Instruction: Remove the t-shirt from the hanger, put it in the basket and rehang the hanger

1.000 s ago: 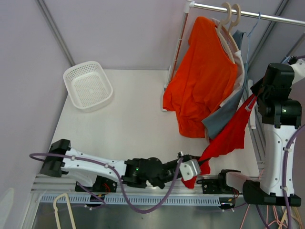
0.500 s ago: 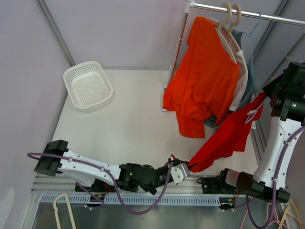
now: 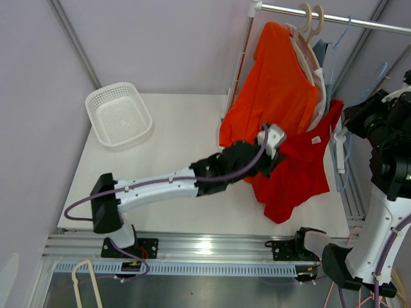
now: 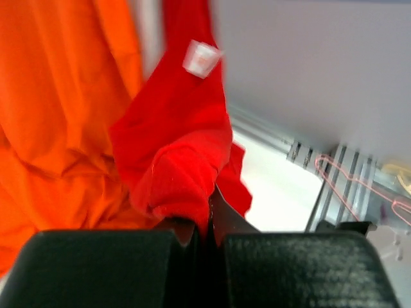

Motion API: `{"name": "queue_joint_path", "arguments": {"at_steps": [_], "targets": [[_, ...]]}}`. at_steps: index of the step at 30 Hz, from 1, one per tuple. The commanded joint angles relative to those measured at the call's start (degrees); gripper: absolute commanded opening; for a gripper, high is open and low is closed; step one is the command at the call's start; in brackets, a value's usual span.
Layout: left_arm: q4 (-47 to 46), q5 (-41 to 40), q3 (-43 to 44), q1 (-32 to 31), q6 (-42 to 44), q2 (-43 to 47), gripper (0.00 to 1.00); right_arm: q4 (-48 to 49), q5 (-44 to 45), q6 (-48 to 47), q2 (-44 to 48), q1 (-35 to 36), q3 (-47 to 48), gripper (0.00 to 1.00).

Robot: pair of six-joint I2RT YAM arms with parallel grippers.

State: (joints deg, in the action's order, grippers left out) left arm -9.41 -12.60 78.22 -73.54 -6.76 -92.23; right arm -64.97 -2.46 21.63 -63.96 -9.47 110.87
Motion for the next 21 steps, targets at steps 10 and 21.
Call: {"name": "queue_joint_path", "arguments": {"at_steps": [10, 21], "targets": [[31.4, 14.0, 22.3, 11.0, -13.4, -11.2, 0.01, -8.7, -9.1, -1.0, -14.3, -2.9, 30.8, 0.0], [33.7, 13.2, 42.6, 14.2, -12.9, -20.4, 0.01, -10.5, -16.9, -2.6, 1.3, -0.3, 4.7, 0.0]]}}
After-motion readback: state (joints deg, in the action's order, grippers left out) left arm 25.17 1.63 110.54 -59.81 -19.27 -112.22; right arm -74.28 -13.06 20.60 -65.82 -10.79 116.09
